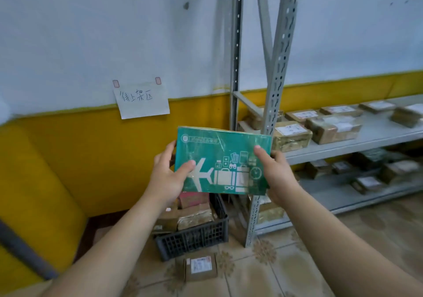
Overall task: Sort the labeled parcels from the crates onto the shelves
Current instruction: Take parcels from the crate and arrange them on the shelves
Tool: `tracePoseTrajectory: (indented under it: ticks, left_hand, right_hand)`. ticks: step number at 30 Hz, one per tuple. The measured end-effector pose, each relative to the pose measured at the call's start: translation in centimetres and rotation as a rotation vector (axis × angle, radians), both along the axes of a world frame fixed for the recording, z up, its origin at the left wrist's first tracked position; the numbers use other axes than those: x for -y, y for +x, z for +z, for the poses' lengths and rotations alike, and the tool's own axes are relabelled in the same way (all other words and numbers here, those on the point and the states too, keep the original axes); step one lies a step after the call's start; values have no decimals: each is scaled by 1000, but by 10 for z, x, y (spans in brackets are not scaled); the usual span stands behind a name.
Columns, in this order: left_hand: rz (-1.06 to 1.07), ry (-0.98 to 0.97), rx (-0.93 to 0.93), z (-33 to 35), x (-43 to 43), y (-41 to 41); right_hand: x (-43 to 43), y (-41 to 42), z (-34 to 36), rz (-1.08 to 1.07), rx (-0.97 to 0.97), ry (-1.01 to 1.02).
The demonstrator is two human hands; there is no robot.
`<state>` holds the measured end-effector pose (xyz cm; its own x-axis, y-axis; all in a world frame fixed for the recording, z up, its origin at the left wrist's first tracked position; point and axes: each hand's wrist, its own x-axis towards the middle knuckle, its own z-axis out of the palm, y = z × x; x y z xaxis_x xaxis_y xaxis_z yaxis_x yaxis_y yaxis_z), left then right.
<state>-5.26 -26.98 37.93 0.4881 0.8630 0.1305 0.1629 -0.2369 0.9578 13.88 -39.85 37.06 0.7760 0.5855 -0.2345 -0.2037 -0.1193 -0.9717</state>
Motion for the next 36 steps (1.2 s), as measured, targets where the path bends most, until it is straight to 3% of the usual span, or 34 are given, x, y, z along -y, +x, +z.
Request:
tracePoseTrajectory:
  ticks: [9,18,26,36]
  left_hand:
    - [-117,-218,134,-15,26,15]
    - [-251,-108,79,2,65,77]
    - [-416,-116,84,2,159,190]
    - [-582,-154,115,-1,292,359]
  right_hand:
    - [47,-2,-15,-214,29,-90]
    - [110,39,4,-273,115,-39]
    - [219,123,6,-281,397,-224]
    - [380,236,-7,-477,351,-276]
